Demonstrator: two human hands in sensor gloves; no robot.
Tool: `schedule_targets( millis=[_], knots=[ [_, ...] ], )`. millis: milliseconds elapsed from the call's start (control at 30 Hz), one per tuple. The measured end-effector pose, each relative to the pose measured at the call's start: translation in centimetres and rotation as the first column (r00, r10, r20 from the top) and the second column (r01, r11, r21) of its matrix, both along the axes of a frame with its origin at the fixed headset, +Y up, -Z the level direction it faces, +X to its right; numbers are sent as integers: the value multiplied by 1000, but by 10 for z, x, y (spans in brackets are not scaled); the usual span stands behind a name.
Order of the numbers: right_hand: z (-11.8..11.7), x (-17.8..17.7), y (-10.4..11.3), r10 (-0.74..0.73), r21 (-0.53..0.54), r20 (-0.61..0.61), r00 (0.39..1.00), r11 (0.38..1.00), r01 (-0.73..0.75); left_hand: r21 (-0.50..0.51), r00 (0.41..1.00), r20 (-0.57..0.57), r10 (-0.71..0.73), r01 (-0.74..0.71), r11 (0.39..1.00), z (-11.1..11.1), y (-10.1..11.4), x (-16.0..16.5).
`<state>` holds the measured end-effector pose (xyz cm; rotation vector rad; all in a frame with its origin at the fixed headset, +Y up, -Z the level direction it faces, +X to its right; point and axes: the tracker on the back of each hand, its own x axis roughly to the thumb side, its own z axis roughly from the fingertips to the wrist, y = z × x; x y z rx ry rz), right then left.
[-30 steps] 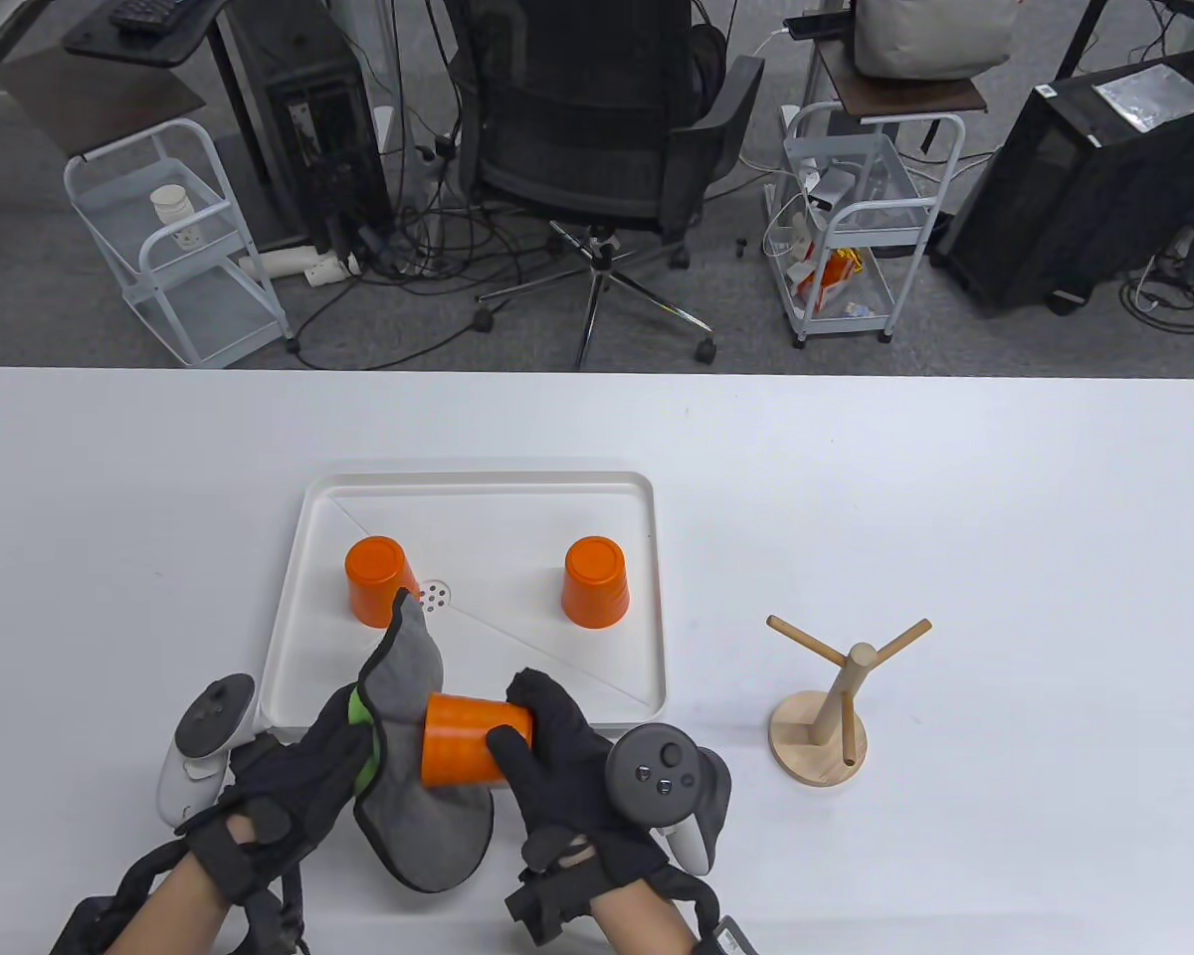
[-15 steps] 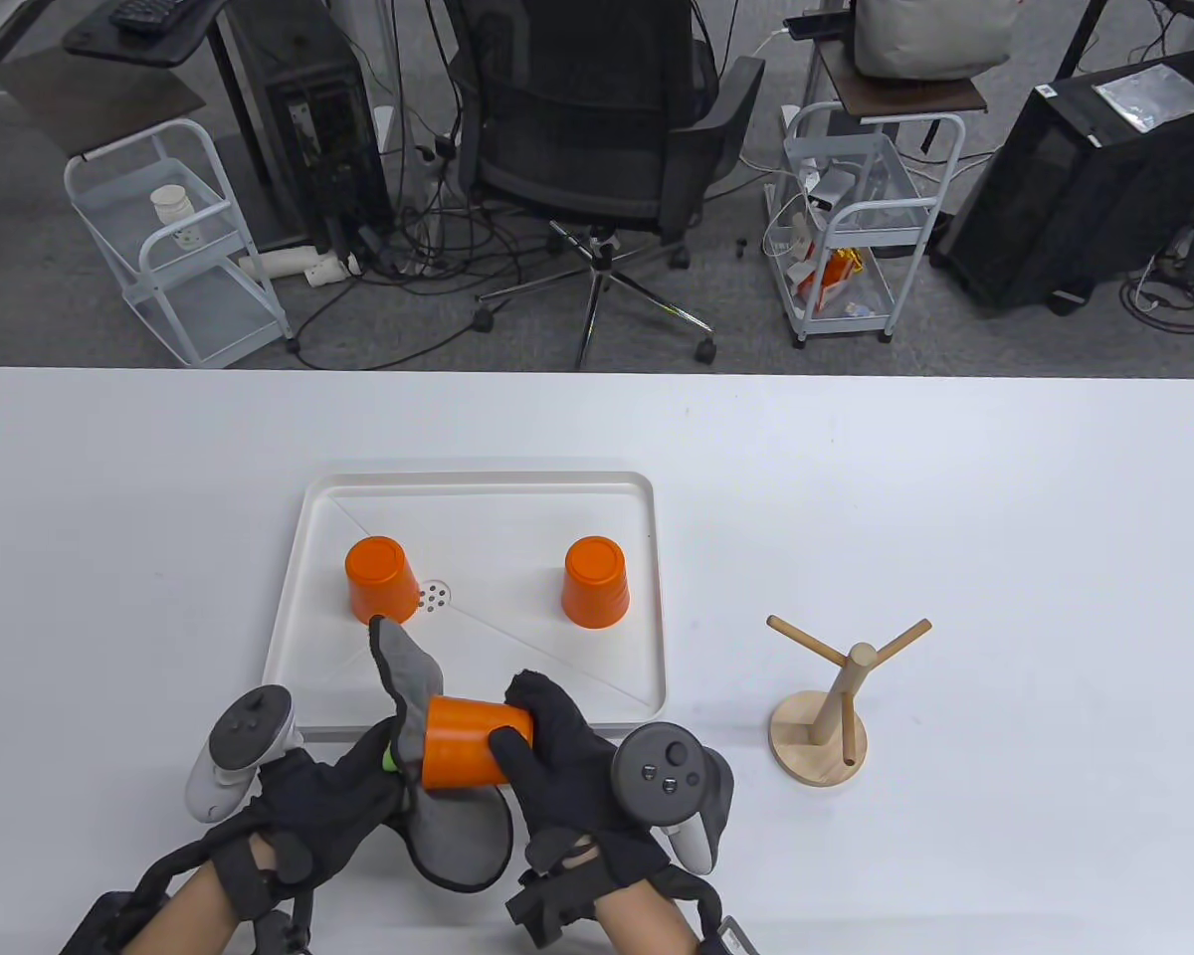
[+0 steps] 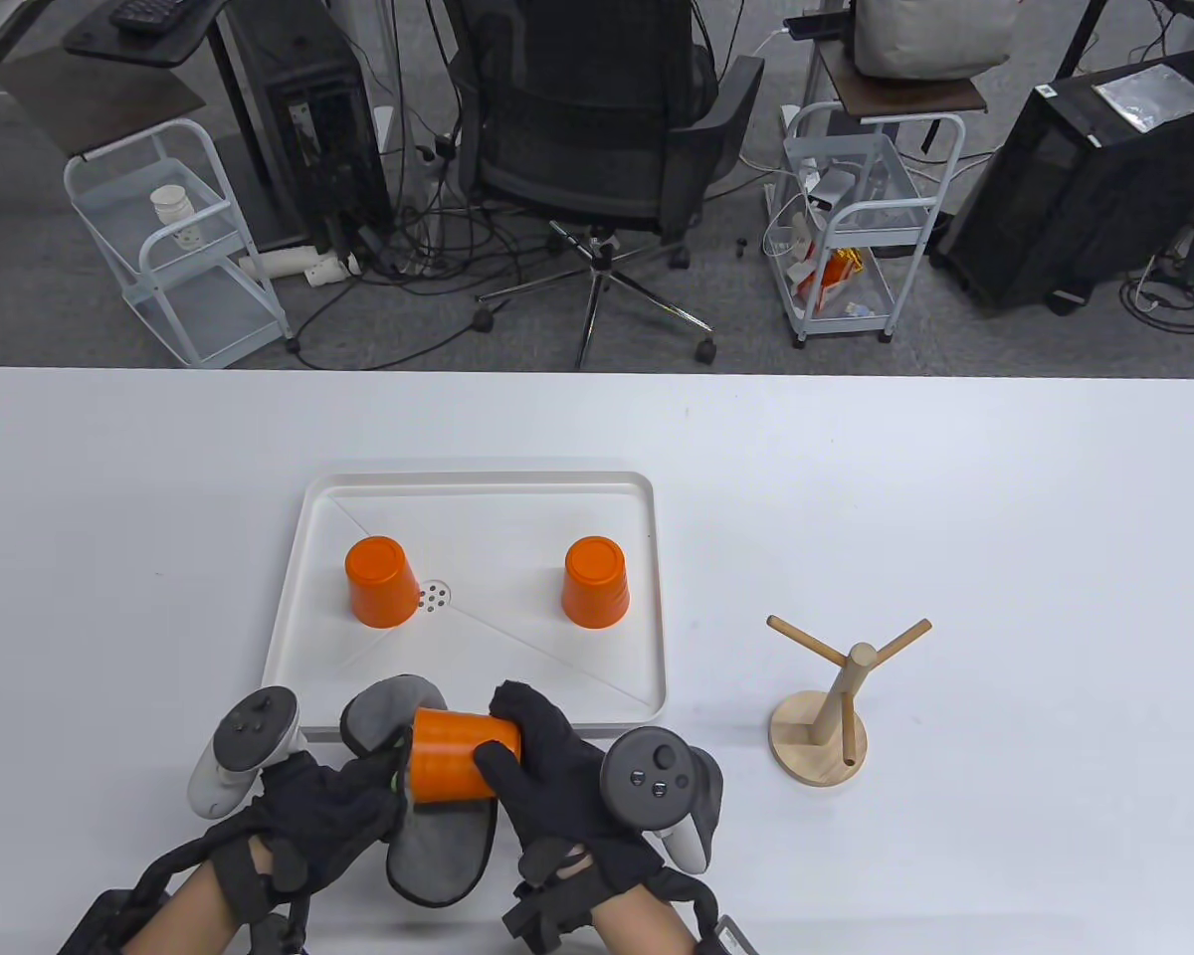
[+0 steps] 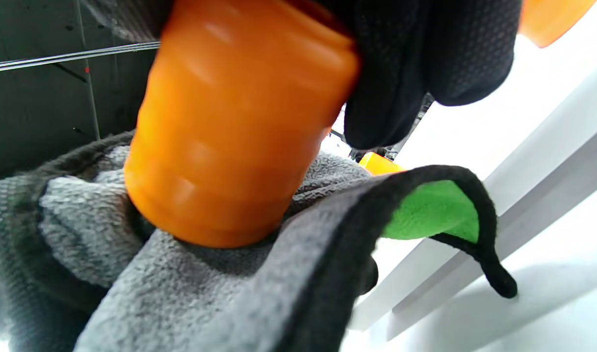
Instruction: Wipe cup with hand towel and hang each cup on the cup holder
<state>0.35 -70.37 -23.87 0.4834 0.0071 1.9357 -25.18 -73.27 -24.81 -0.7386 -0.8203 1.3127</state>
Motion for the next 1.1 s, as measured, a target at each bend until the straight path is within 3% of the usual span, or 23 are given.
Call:
schedule_targets(
  millis=[567,900,1033,1100],
  knots=[
    [11,-18,4,164,203,-36,986,967,-154,-115,997,63,52,-44,992,-2,-13,4],
    [7,-12,1,32,23,-49,998,999,-31,103,994,49,-102,96,990,7,5,9],
    [5,-12,-2,-20,-41,-68,997,999,17,275,973,23,-228,213,938,11,16,9],
    [5,-12,-3,-26,-52,-78,997,998,22,390,943,-12,-332,310,867,14,23,10]
  ],
)
